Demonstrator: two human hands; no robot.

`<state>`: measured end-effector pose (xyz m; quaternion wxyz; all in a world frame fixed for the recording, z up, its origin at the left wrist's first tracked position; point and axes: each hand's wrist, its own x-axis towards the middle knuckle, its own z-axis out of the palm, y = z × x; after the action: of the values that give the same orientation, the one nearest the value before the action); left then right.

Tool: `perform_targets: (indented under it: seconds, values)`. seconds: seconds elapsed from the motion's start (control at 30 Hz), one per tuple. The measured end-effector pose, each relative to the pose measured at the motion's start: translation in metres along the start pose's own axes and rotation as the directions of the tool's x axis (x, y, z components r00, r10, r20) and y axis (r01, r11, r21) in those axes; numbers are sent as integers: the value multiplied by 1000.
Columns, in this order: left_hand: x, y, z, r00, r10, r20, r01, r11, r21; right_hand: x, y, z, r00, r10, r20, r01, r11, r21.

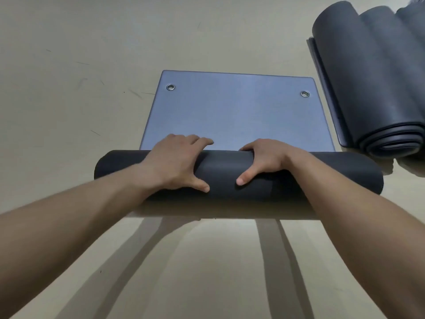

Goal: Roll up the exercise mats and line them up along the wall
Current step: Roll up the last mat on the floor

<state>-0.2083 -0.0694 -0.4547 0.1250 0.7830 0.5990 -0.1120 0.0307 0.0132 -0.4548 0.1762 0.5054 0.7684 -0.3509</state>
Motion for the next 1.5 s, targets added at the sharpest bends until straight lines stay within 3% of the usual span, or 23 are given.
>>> perform_targets:
  seconds: [0.07, 0.17, 0.23, 0.3, 0.33, 0.47, 0.53, 0.6, 0.77, 0.83, 0.93, 1.0, 1.07, 1.2, 1.3, 1.37, 1.5]
  values:
    - [-19, 8, 29, 997, 21, -79, -11, 992, 127, 5, 3, -1, 999, -7, -36, 8, 1000, 28]
    - [-6, -3, 41, 993, 62, -98, -45, 986, 163, -13, 9, 15, 950, -46, -309, 32, 998, -48]
    - [10, -10, 25, 997, 65, -41, -60, 992, 112, -31, 16, 36, 884, -127, -449, 12, 968, -250]
    - [21, -15, 14, 998, 65, 8, -65, 994, 86, -34, 23, 49, 885, -190, -425, -38, 881, -471]
    - [24, -16, 10, 998, 56, 29, -58, 996, 64, -31, 22, 46, 893, -190, -409, -46, 863, -502]
    - [22, -11, -1, 977, 42, 211, -28, 997, -68, -25, 13, 12, 959, -170, -226, 54, 894, -445]
    - [16, -15, 6, 928, 52, 370, 34, 975, -221, -28, 9, 3, 987, -153, -51, 125, 926, -357]
    - [11, -23, 16, 886, 78, 457, 99, 931, -351, -30, 6, 7, 988, -148, 34, 151, 939, -308]
    - [25, -31, 6, 809, 120, 575, 220, 845, -487, -43, 20, 33, 942, -240, -235, 91, 856, -509]
    - [25, -28, -5, 855, 102, 509, 151, 890, -431, -43, 27, 42, 938, -264, -225, 90, 812, -577]
    - [7, 4, 0, 982, -20, 188, 48, 988, -147, -21, 19, 19, 967, -210, -144, 122, 879, -460]
    - [-10, 39, 25, 998, -44, 55, 42, 998, 37, -9, 13, 1, 983, -168, -78, 127, 919, -374]
    - [-10, 46, 42, 999, -43, -3, 43, 993, 109, -6, 15, 5, 977, -184, -108, 127, 908, -399]
    - [15, 11, 18, 995, 40, 96, -33, 996, -78, -17, 21, 32, 939, -257, -229, 76, 804, -589]
    - [25, 2, 4, 978, 55, 204, -22, 987, -159, -8, 4, 13, 967, -197, -161, 84, 844, -530]
    - [21, 1, 2, 967, 27, 252, -1, 994, -106, -3, -3, 10, 978, -186, -93, 123, 880, -459]
    - [-11, 18, 30, 997, -45, 58, 38, 991, 130, 0, -5, 2, 991, -130, -34, 115, 952, -284]
